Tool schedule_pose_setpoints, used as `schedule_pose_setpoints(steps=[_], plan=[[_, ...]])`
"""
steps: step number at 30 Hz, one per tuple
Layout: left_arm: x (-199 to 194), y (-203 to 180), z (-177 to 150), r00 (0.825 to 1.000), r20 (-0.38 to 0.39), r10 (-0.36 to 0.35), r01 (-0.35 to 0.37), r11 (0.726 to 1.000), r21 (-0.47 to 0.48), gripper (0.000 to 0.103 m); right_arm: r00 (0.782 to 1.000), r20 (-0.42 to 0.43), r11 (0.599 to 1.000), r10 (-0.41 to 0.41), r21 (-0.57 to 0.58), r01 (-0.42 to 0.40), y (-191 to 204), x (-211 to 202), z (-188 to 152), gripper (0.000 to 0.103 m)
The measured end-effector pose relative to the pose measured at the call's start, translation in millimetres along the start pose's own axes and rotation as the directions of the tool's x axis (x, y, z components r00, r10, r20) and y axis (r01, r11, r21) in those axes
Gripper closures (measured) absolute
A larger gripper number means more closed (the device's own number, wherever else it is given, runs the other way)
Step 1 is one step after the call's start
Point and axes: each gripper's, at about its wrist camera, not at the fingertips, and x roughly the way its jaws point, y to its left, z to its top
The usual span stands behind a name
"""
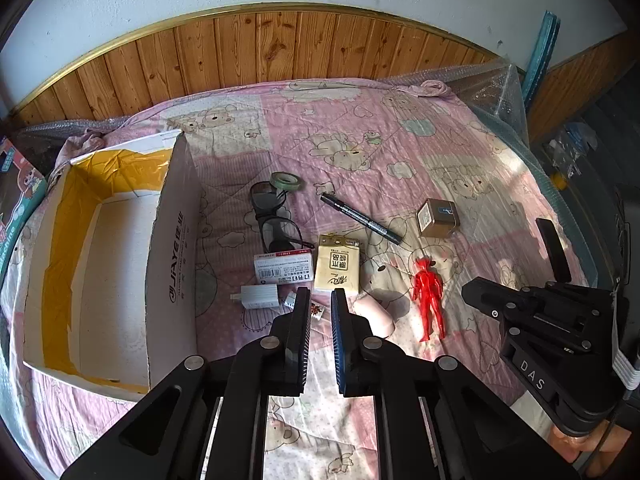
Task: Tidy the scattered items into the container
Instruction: 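Grasp the red toy figure with the right tool while the left tool grasps the cream barcode box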
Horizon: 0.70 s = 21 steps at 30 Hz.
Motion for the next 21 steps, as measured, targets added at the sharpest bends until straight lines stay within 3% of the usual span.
schedule_pose_setpoints(steps=[6,9,10,11,12,14,21], plan=[[4,1,-1,1.000,-0.015,0.010,-0.011,1.000,-0.018,0.091,1.000,0.007,1.000,-0.005,-0.007,0.005,0,1,0,0.096],[7,2,-1,1.000,-0.027,0.007,-0.008,1.000,-0.025,0.082,1.000,0.005,1.000,0.002,0.009,-0.002,-5,4,0,0.093],[8,2,-1,1.000,-0.031,0.004,-0.005,1.000,-0.027,0.078,1.000,0.000,1.000,0.005,0.020,-0.005,-8,6,0,0.088],[10,0,-1,0.999,-0.039,0.001,-0.002,1.000,-0.023,0.071,1.000,-0.007,0.999,0.007,0.033,-0.007,-11,9,0,0.070],[12,-1,-1,0.999,-0.047,0.005,-0.006,1.000,-0.020,0.066,1.000,-0.010,0.999,0.018,0.048,-0.017,-15,11,-1,0.059],[16,-3,-1,0.998,-0.054,0.009,-0.010,1.000,-0.019,0.055,0.999,-0.014,0.996,0.034,0.081,-0.032,-23,15,-2,0.059],[35,-8,0,0.995,-0.095,0.012,-0.013,1.000,-0.013,0.054,0.994,-0.059,0.979,0.092,0.187,-0.079,-52,36,-11,0.058]])
